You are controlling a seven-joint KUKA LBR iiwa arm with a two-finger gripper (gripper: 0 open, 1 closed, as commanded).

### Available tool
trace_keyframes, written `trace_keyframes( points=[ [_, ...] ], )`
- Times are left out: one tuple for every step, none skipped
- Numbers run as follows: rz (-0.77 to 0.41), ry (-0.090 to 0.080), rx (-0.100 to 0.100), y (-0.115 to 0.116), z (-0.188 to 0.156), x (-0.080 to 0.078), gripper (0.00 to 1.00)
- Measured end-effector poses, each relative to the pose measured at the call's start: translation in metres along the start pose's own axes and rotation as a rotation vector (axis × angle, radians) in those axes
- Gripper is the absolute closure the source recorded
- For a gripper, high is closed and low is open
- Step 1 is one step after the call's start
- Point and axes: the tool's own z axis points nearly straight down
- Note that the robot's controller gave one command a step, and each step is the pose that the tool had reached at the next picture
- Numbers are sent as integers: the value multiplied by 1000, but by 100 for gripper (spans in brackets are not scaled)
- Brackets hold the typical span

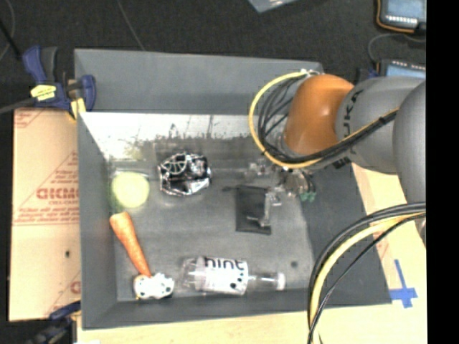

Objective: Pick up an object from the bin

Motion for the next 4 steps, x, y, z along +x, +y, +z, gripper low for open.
trace_keyframes(
  points=[
    [-560, -4, -1, 63, 10, 47, 100],
    [-562, -4, 0, 63, 10, 47, 100],
    [-562, -4, 0, 63, 10, 47, 100],
    [-555, -10, 2, 61, -130, 48, 100]
  ],
)
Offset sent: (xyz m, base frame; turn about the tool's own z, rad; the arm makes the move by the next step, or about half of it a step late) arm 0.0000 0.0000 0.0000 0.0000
